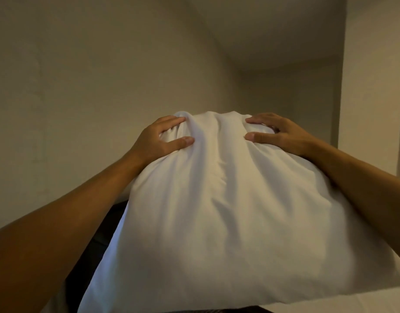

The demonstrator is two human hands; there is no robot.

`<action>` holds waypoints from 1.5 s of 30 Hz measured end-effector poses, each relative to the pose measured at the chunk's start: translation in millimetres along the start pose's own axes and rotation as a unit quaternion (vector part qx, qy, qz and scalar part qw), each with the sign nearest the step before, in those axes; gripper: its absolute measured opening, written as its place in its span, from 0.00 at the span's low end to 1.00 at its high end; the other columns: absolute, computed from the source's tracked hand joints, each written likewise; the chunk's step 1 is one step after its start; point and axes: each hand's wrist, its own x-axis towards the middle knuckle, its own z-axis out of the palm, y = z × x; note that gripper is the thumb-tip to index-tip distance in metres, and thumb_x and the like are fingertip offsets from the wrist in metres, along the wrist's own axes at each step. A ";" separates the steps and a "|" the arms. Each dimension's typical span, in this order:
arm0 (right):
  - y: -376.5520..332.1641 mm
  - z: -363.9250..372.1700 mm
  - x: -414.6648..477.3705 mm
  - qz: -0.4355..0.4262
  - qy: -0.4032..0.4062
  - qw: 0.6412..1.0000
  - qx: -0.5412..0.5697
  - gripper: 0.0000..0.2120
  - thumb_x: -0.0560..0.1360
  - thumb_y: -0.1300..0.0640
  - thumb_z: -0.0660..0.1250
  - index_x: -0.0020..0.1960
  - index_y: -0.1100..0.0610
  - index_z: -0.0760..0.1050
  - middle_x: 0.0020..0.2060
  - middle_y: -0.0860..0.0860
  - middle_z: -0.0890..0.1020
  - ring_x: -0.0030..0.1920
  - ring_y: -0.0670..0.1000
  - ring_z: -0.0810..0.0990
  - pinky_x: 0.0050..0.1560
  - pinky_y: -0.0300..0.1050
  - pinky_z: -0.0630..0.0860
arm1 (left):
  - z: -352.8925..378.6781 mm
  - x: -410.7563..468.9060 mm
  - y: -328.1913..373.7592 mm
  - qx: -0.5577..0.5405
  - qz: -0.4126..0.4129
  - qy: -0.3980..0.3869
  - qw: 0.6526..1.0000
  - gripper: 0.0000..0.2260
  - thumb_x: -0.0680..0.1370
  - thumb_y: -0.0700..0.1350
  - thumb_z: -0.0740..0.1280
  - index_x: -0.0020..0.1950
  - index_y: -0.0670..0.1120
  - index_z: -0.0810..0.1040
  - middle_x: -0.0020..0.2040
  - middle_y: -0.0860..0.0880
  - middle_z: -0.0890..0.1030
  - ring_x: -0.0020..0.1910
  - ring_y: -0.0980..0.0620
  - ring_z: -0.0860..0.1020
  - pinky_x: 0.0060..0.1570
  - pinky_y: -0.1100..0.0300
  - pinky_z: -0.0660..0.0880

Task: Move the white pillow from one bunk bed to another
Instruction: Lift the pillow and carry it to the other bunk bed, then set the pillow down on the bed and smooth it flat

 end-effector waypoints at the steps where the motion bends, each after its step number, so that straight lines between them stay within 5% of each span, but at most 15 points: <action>1: 2.5 -1.1 1.6 0.008 0.003 1.000 0.000 0.26 0.57 0.25 0.68 0.54 0.28 0.75 0.67 0.40 0.72 0.63 0.46 0.73 0.65 0.47 0.68 | 4.4 5.3 -3.4 -0.006 0.004 -0.004 1.000 0.35 0.62 0.66 0.69 0.67 0.56 0.74 0.66 0.60 0.72 0.65 0.61 0.70 0.61 0.66 0.64; 6: 17.3 -2.2 14.8 0.037 0.019 0.999 -0.015 0.27 0.53 0.22 0.67 0.51 0.26 0.74 0.65 0.39 0.72 0.60 0.45 0.73 0.63 0.46 0.69 | 27.4 36.7 -32.0 -0.034 0.020 -0.025 0.999 0.35 0.62 0.67 0.68 0.68 0.57 0.73 0.68 0.58 0.71 0.66 0.59 0.69 0.64 0.62 0.64; 13: 55.5 23.6 49.6 0.092 0.054 0.993 -0.045 0.27 0.68 0.35 0.68 0.65 0.40 0.73 0.69 0.44 0.72 0.64 0.51 0.72 0.65 0.49 0.69 | 64.8 87.8 -102.8 -0.079 0.051 -0.075 0.993 0.33 0.64 0.67 0.68 0.67 0.59 0.72 0.71 0.55 0.71 0.67 0.57 0.69 0.64 0.59 0.66; 19: 90.0 59.3 78.0 0.126 0.070 0.987 -0.076 0.26 0.71 0.39 0.68 0.67 0.44 0.74 0.70 0.46 0.72 0.65 0.52 0.72 0.64 0.47 0.66 | 96.1 125.3 -166.5 -0.102 0.044 -0.139 0.984 0.32 0.65 0.65 0.70 0.68 0.59 0.72 0.72 0.53 0.70 0.69 0.53 0.69 0.68 0.55 0.66; 28: 156.5 136.6 94.2 0.208 0.083 0.972 -0.070 0.29 0.68 0.38 0.70 0.67 0.47 0.75 0.69 0.49 0.72 0.67 0.51 0.71 0.68 0.48 0.65 | 150.7 147.1 -261.0 -0.129 0.018 -0.230 0.964 0.29 0.68 0.56 0.75 0.68 0.56 0.73 0.71 0.54 0.70 0.67 0.58 0.68 0.66 0.60 0.62; 38: 223.0 218.5 86.6 0.302 0.073 0.948 -0.068 0.34 0.67 0.34 0.69 0.70 0.44 0.70 0.73 0.49 0.66 0.70 0.53 0.67 0.68 0.49 0.63 | 214.5 134.2 -341.0 -0.143 -0.028 -0.299 0.943 0.38 0.58 0.63 0.74 0.67 0.54 0.75 0.68 0.55 0.72 0.66 0.61 0.68 0.64 0.65 0.60; 45: 243.7 259.4 58.0 0.349 0.051 0.933 -0.068 0.36 0.66 0.32 0.67 0.71 0.44 0.67 0.73 0.49 0.65 0.69 0.53 0.67 0.66 0.49 0.65 | 244.5 98.9 -373.3 -0.134 -0.077 -0.353 0.923 0.40 0.51 0.74 0.71 0.61 0.66 0.71 0.74 0.54 0.67 0.73 0.54 0.63 0.73 0.50 0.59</action>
